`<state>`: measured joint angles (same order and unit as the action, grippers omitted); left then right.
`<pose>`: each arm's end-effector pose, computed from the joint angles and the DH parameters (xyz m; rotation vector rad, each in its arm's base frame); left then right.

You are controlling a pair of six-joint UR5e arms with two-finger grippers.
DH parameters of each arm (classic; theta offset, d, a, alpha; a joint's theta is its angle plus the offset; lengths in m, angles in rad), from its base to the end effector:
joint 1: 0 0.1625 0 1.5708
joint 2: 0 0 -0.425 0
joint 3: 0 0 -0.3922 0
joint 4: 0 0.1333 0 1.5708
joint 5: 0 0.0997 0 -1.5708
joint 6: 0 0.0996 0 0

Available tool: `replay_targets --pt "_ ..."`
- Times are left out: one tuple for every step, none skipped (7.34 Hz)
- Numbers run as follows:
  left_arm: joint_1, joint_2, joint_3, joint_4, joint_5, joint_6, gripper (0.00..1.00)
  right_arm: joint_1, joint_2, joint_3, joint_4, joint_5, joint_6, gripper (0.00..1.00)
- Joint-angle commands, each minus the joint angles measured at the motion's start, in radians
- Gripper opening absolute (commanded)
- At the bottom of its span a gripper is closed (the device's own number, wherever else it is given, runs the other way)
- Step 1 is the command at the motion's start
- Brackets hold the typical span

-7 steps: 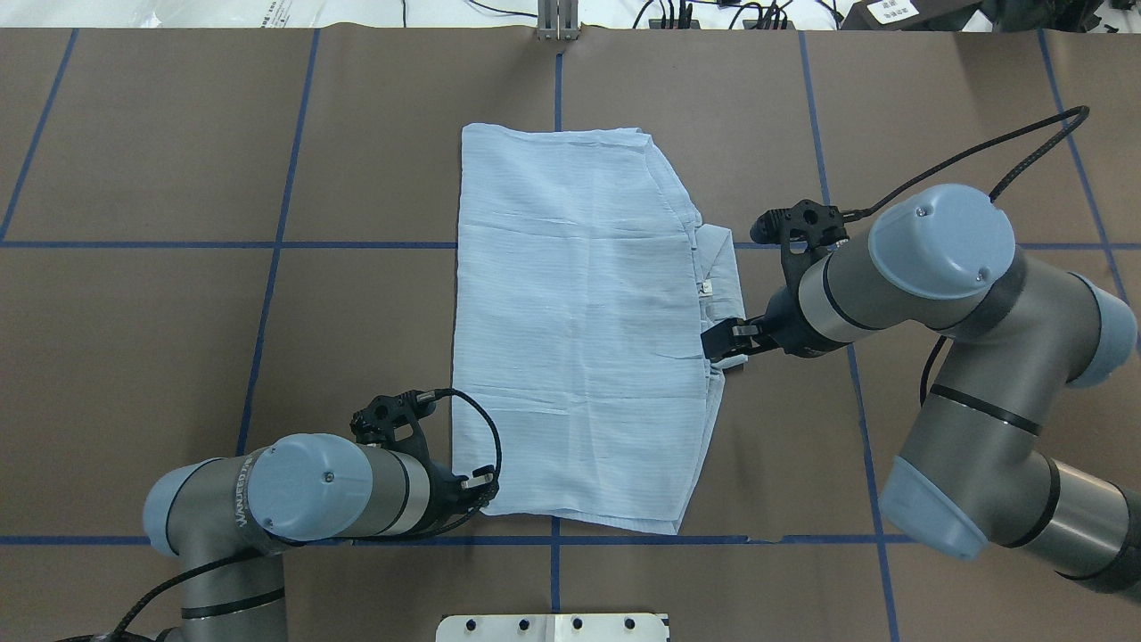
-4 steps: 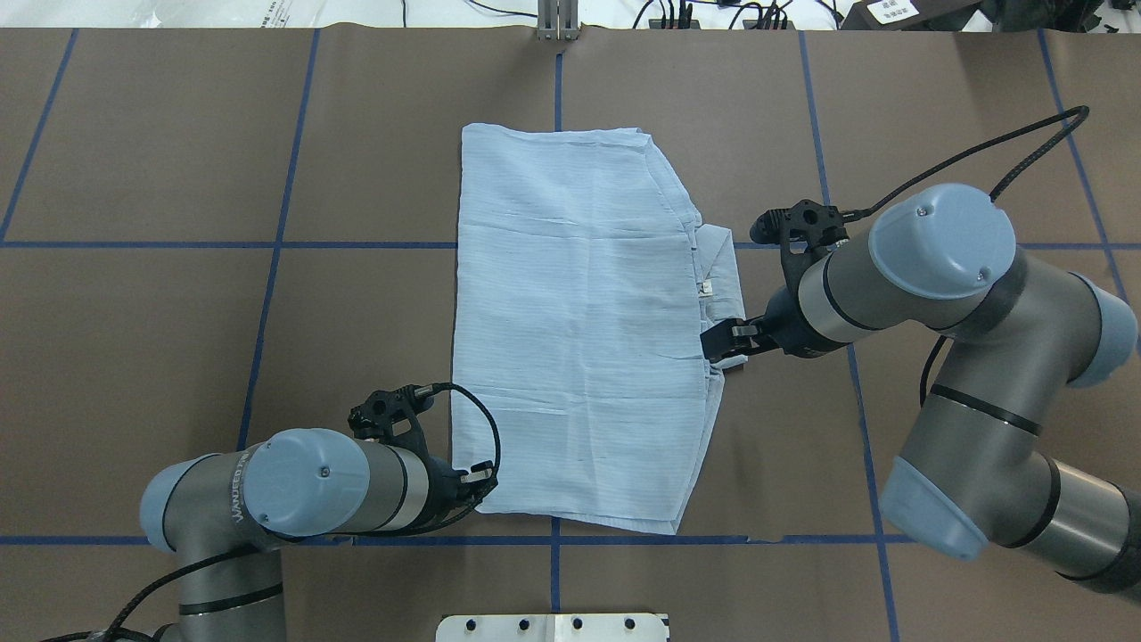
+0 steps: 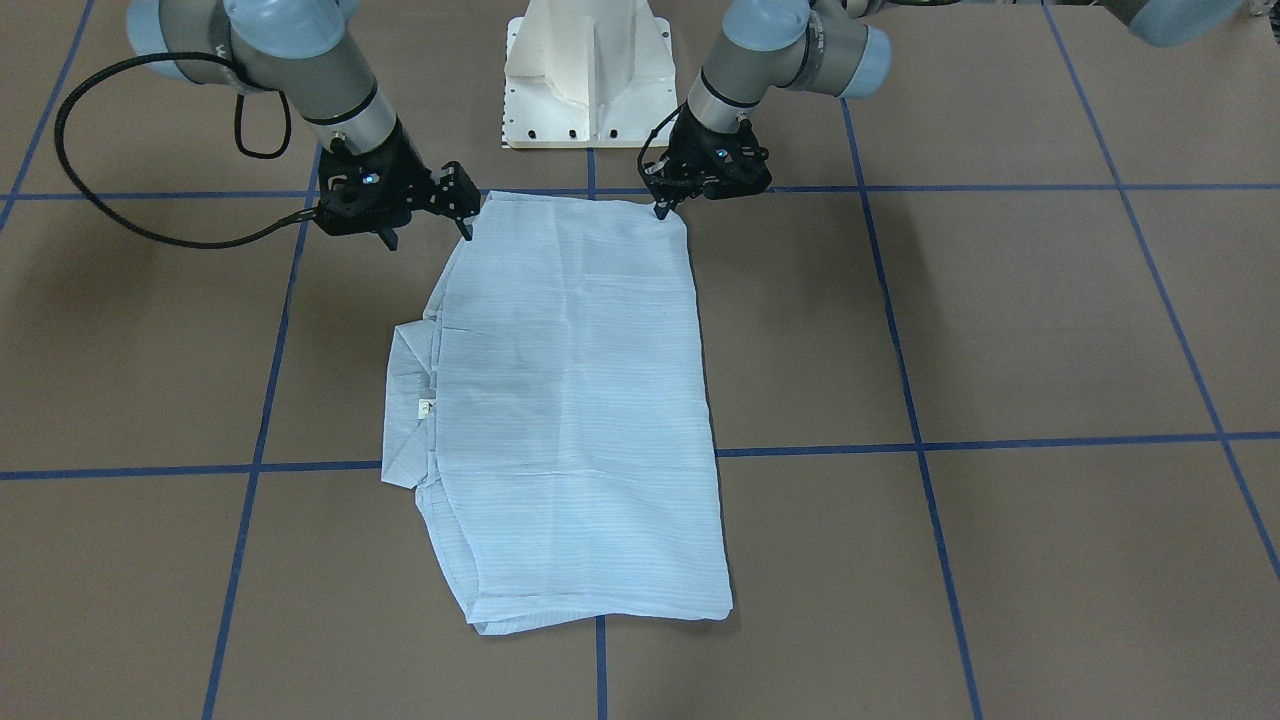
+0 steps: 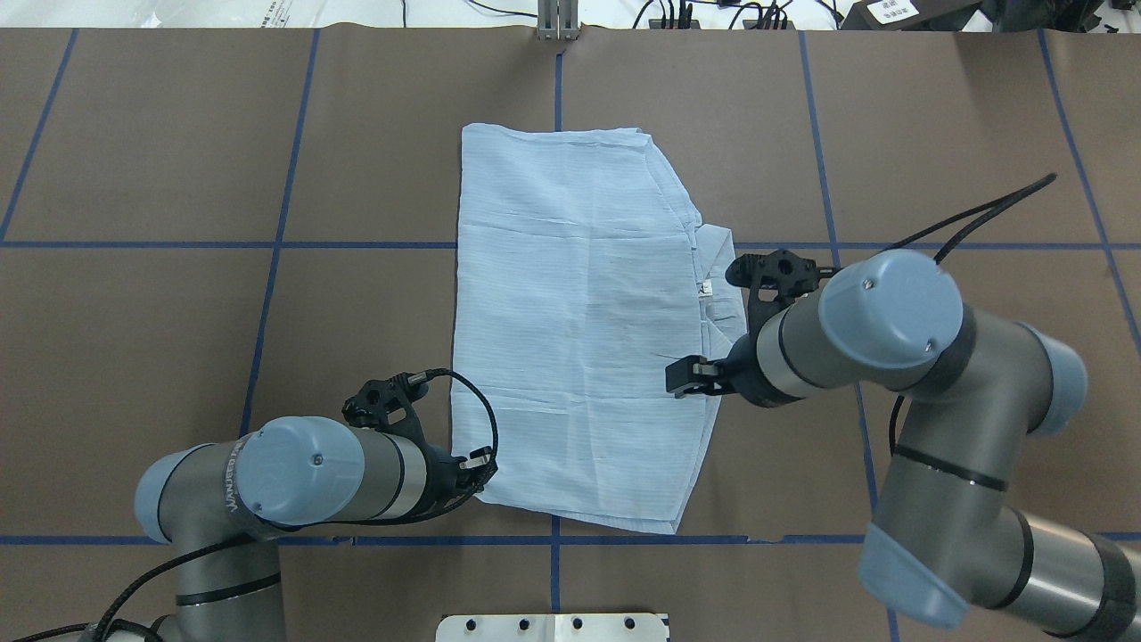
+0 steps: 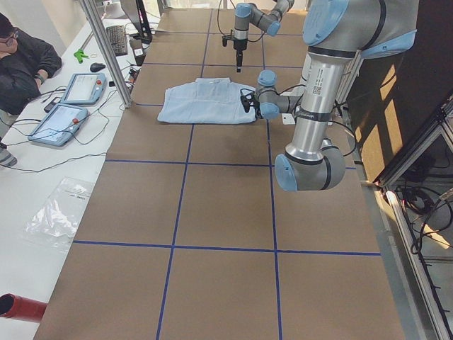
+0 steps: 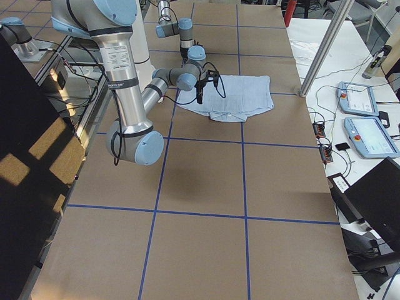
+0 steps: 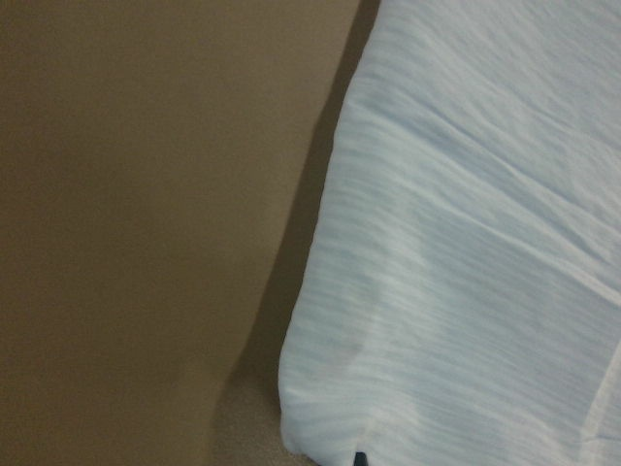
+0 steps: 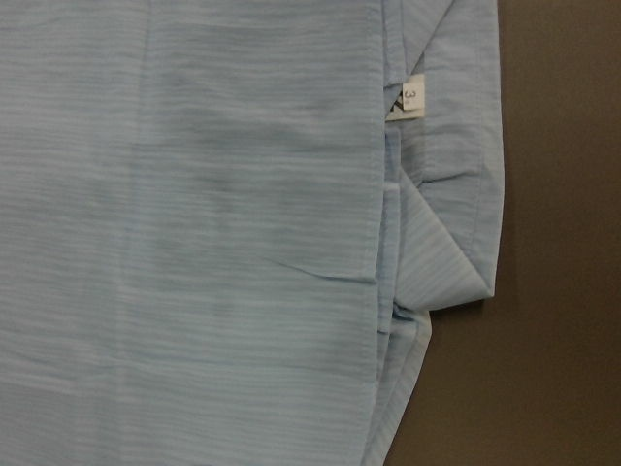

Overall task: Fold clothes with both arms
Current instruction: 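Move the right gripper to the shirt's other near corner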

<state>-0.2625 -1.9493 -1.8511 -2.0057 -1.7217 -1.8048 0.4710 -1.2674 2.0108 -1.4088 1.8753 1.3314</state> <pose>0.5492 -0.2701 0.2740 -0.1207 1.0999 -0.3627 -0.4450 -0.3427 0.2829 0.0467 -0.9401 0.0764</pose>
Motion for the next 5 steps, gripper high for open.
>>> replay_targets --pt "-0.007 -0.003 0.001 -0.001 -0.004 -0.001 0.0 -0.135 0.002 0.009 -0.01 -0.088 0.27 1.0" --pt "-0.009 -0.003 0.001 -0.001 -0.004 -0.001 0.0 -0.19 0.002 0.006 -0.037 -0.1 0.381 1.0" --pt "-0.009 -0.003 0.001 0.001 -0.004 -0.001 0.0 -0.225 0.034 0.003 -0.095 -0.134 0.461 1.0" --pt "-0.009 -0.003 0.001 -0.001 -0.004 -0.001 0.0 -0.235 0.074 0.0 -0.17 -0.136 0.557 1.0" --pt "-0.009 -0.003 0.003 -0.001 -0.004 -0.001 0.0 -0.239 0.101 -0.003 -0.208 -0.136 0.596 1.0"
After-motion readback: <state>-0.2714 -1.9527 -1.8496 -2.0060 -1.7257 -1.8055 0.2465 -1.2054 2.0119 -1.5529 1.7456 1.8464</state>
